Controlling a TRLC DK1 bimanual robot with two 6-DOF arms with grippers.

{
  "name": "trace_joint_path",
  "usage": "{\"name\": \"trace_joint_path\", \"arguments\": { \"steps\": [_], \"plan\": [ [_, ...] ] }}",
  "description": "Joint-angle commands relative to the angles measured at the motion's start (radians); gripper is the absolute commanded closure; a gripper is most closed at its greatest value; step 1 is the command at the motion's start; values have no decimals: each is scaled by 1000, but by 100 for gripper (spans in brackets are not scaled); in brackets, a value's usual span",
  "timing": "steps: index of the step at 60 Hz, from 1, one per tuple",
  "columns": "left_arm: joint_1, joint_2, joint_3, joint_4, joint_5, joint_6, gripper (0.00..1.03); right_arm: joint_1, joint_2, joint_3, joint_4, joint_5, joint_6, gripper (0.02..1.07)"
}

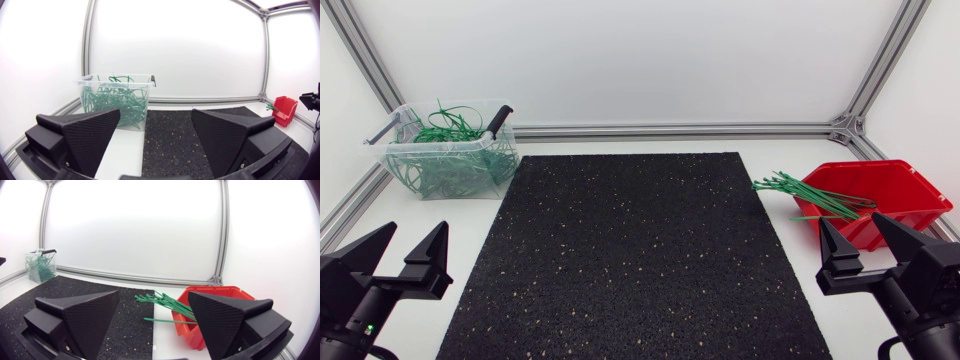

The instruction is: Take a green cable tie from the red box, thread the tail through the head to close it, then place it in the transparent bin on the left.

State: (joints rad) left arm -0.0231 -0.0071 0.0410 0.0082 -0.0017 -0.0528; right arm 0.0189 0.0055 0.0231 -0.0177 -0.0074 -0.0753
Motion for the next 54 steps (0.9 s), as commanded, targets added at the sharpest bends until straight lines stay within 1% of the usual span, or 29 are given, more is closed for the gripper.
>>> {"name": "trace_joint_path", "arguments": {
  "steps": [1, 20, 37, 44, 54],
  "plan": [
    [-8, -7, -39, -17, 3, -12, 4, 9, -12, -23, 7, -6, 3, 7],
    [-8, -7, -39, -17, 3, -12, 4, 9, -12, -12, 10, -6, 3, 7],
    [-6, -7, -39, -17, 3, -12, 4, 4, -1, 115, -18, 0, -3, 7],
    [-5, -7, -39, -19, 3, -12, 4, 3, 62, 184, -28, 14, -11, 7],
    [-1, -5, -39, -19, 3, -12, 4, 0, 218, 305, -59, 34, -9, 7]
  ]
}}
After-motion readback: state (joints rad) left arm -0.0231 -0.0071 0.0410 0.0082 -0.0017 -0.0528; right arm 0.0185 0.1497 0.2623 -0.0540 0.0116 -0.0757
